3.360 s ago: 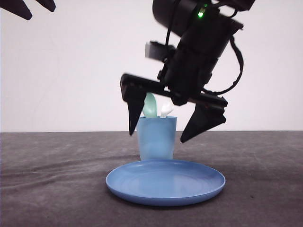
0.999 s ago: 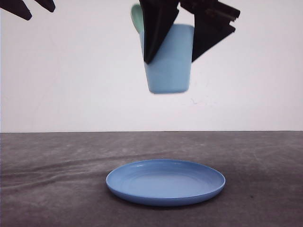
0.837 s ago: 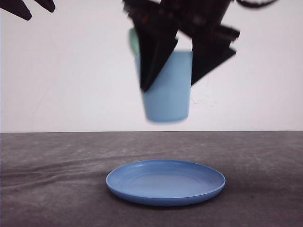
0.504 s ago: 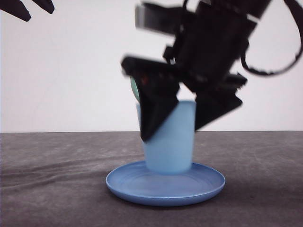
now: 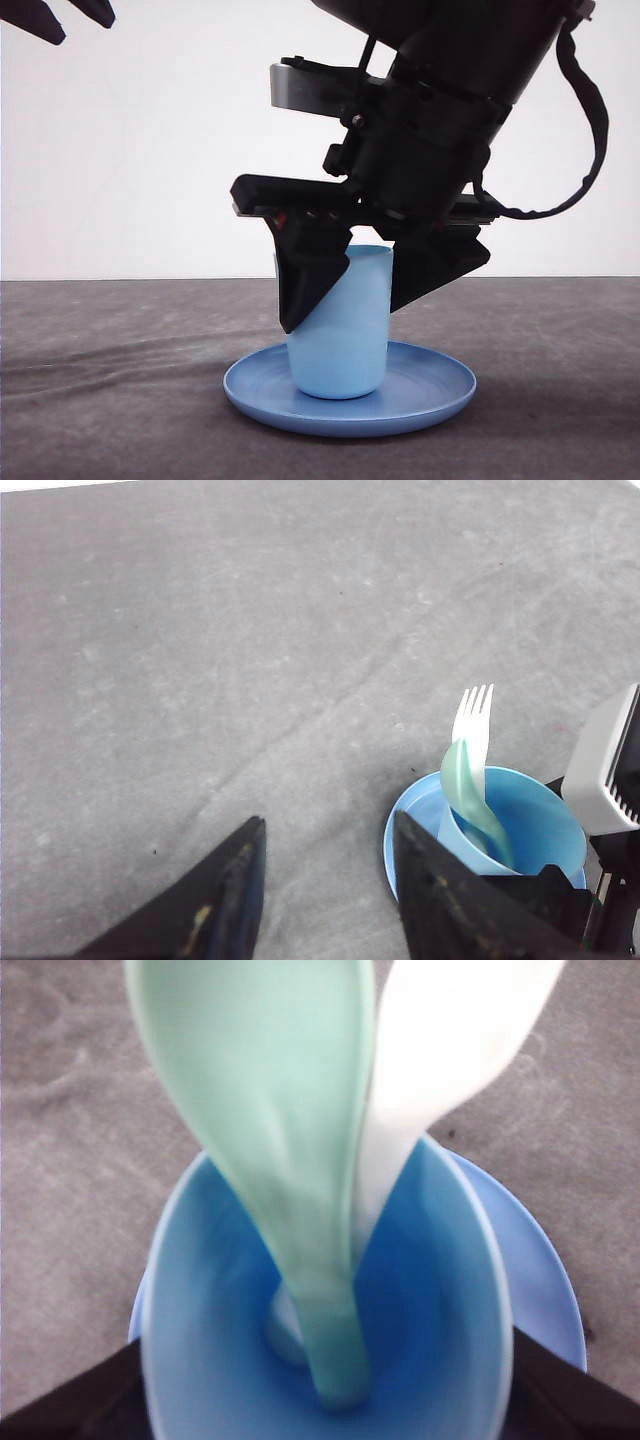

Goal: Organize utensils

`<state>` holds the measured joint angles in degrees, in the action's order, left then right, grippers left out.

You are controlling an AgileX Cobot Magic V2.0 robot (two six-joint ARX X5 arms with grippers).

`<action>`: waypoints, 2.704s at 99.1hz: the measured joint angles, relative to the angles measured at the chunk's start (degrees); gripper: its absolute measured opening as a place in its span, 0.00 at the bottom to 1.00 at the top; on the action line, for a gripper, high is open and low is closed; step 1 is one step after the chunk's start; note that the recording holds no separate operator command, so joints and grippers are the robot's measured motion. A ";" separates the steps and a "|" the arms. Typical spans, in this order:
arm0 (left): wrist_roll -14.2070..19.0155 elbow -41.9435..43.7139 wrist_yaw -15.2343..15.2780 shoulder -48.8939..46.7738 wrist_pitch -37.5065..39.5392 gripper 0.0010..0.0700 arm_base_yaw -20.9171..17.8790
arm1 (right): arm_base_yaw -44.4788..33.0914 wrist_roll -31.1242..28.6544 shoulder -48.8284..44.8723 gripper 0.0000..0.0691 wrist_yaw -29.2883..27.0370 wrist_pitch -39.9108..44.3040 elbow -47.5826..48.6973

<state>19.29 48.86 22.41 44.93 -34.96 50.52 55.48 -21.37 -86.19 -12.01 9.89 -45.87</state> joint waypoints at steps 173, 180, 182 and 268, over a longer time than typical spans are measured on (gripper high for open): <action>1.57 0.00 -0.31 0.00 1.36 0.02 0.00 | 0.37 4.70 35.80 0.02 -12.28 19.74 -8.87; 1.57 0.00 -0.31 0.00 1.33 0.02 0.00 | 0.37 4.85 35.80 0.01 -12.28 19.52 -8.87; 1.57 0.00 -0.31 0.00 1.33 0.02 0.00 | 0.37 4.87 35.80 0.01 -12.28 19.43 -8.87; -4.35 -0.02 -0.31 -0.92 1.22 0.02 -1.07 | 0.37 5.05 35.80 0.01 -12.28 19.39 -8.87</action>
<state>14.94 48.84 22.11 44.01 -33.74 49.45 55.86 -16.32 -50.39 -24.29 29.28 -54.74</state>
